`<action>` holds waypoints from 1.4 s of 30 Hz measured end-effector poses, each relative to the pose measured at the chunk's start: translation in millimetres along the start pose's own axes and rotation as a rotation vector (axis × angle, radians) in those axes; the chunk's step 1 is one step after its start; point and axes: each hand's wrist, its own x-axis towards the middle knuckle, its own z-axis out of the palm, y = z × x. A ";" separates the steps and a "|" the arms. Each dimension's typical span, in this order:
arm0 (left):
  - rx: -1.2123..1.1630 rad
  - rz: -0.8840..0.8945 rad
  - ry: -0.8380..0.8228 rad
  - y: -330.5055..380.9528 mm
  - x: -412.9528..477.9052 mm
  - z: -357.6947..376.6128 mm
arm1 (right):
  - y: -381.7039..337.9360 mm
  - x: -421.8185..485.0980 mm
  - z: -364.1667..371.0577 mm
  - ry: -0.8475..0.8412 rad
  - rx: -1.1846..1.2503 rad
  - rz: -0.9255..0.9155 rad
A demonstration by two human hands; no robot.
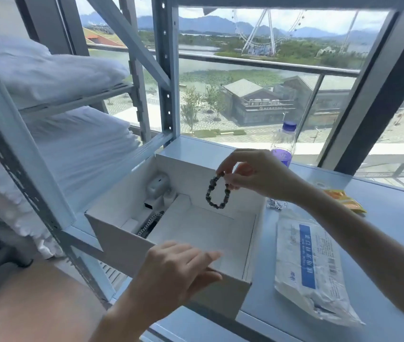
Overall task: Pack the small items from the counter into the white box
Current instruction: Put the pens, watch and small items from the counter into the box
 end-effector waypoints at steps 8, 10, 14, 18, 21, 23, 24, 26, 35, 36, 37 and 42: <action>0.027 -0.069 0.026 -80.2 -32.5 -35.4 | 0.7 67.6 74.3 -0.197 0.032 0.145; -0.014 -0.054 0.042 -87.8 -36.7 -34.1 | 4.2 82.0 96.8 -0.258 0.135 0.226; -0.023 -0.032 0.084 -90.5 -39.6 -27.6 | 15.8 101.8 132.0 -0.358 0.352 0.396; -0.024 -0.009 0.127 -93.7 -41.1 -21.7 | 31.8 109.6 151.2 -0.307 0.101 0.430; -0.005 0.004 0.145 -95.8 -40.4 -19.3 | 34.0 110.6 148.8 -0.266 -0.211 0.330; 0.013 0.012 0.156 -95.7 -38.5 -19.8 | 31.3 108.6 138.9 -0.248 -0.230 0.291; 0.014 0.018 0.163 -95.0 -37.3 -19.7 | 28.9 106.1 131.1 -0.224 -0.233 0.272; 0.001 0.037 0.168 -91.6 -33.2 -17.4 | 24.6 95.4 109.3 -0.159 -0.199 0.241; -0.038 -0.003 0.030 -26.0 15.7 9.6 | 48.4 -36.7 -13.8 0.228 -0.226 0.282; -0.042 -0.043 -0.025 -19.1 23.4 10.5 | 54.2 -51.9 -21.8 0.244 -0.256 0.296; -0.046 -0.074 -0.071 -12.1 31.6 11.3 | 61.0 -66.1 -28.5 0.256 -0.289 0.308; -0.001 -0.098 -0.239 32.9 67.0 28.1 | 113.8 -112.8 -42.2 0.242 -0.406 0.356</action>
